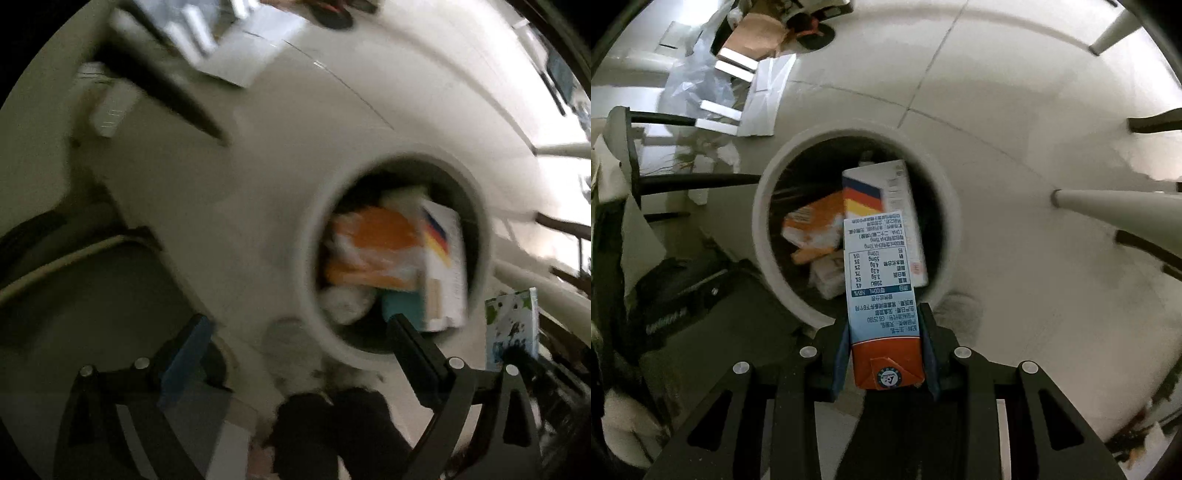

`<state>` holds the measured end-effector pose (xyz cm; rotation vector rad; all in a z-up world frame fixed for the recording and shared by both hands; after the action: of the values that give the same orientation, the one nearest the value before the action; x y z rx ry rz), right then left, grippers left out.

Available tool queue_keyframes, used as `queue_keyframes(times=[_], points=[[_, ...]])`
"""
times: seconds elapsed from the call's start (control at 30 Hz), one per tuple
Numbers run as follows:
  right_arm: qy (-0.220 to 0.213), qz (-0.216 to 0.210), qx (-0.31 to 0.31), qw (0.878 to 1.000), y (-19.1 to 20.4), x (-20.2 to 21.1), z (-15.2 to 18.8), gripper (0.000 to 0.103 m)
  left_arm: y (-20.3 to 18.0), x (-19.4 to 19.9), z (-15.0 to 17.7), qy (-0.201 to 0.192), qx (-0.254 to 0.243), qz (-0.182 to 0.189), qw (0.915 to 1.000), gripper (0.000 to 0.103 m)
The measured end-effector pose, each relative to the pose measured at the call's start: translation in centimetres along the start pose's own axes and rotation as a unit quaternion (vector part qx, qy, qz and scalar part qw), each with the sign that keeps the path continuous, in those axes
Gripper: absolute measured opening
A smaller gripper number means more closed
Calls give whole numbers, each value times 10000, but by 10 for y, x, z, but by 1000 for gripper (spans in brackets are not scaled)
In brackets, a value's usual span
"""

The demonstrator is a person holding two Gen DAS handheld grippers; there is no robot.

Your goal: Collect trash

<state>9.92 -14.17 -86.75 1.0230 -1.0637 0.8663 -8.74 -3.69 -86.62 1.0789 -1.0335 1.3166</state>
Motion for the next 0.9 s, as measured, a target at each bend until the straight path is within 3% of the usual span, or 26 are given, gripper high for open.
queue_keyframes(times=[0.13, 0.2, 0.27, 0.4, 0.43, 0.53, 0.63, 0.9], points=[[29, -328, 49, 9994, 26, -19, -8, 37, 40, 20, -4, -422, 185, -353, 9983, 98], [21, -440, 108, 9990, 38, -21, -9, 50, 53, 30, -4, -520, 222, -337, 9978, 98], [-22, -268, 136, 9995, 41, -18, -9, 82, 59, 38, -2, -569, 224, -387, 9974, 98], [-125, 289, 246, 9992, 35, 9, 2, 91, 54, 60, 7, -699, -36, -567, 9959, 98], [-119, 502, 285, 9983, 32, 17, 5, 101, 51, 65, 11, -732, -112, -630, 9953, 98], [-218, 1243, 437, 9910, 21, 52, 20, 103, 40, 90, 27, -764, -361, -697, 9940, 98], [-308, 1602, 416, 9857, 15, 92, 36, 103, 25, 122, 45, -763, -644, -754, 9921, 98], [-546, 1231, 125, 9908, 21, 209, 78, 103, -16, 231, 93, -880, -1228, -640, 9864, 98]])
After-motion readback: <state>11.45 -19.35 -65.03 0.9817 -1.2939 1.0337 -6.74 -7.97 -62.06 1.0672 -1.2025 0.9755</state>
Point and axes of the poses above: each gripper's, at about its wrist camera, not at the fingertips, and x roughly against the way its jaws point, y to its left, z to its underside, the point moved 8 cm from there along -x, roughly the way its jaws point, and after that the axes turned 14 degrees about x, right-handed, at the moved point
